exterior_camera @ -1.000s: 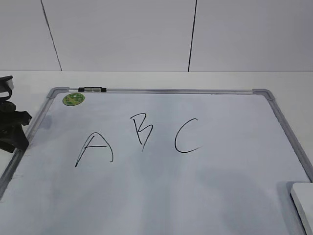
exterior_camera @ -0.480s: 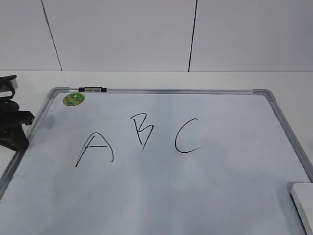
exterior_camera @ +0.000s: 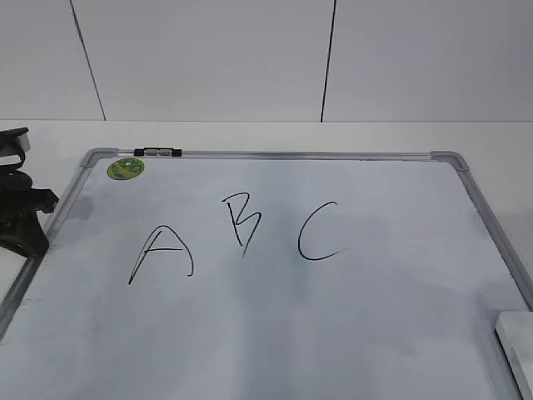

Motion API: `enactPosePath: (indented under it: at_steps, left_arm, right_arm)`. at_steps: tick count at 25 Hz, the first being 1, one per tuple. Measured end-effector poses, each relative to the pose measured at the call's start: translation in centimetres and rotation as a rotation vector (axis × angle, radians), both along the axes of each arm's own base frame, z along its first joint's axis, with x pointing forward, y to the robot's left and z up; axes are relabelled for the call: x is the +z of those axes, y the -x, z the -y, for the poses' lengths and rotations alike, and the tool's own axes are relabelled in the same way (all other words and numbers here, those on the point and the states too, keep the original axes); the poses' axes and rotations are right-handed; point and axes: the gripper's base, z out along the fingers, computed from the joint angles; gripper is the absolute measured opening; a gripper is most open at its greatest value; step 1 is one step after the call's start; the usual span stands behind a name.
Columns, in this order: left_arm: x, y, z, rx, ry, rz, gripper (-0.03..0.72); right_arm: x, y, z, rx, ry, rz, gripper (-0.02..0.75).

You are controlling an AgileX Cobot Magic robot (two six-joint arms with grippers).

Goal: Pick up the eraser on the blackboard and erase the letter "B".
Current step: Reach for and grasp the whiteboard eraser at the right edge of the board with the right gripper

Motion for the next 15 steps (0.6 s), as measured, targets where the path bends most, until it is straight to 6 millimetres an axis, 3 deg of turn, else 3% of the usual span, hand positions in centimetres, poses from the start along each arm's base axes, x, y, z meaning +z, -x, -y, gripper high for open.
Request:
enactPosePath:
  at_steps: [4,15]
  left_arm:
    - [0.0,0.0,0.0,0.000,0.000,0.000,0.073]
    - [0.0,0.0,0.0,-0.002,0.000,0.000,0.071]
  right_arm:
    - [-0.5,-1.4,-1.0,0.011,-0.104,0.001,0.594]
    - [-1.6,-3.3,-0.2,-0.012,-0.017,0.019,0.594]
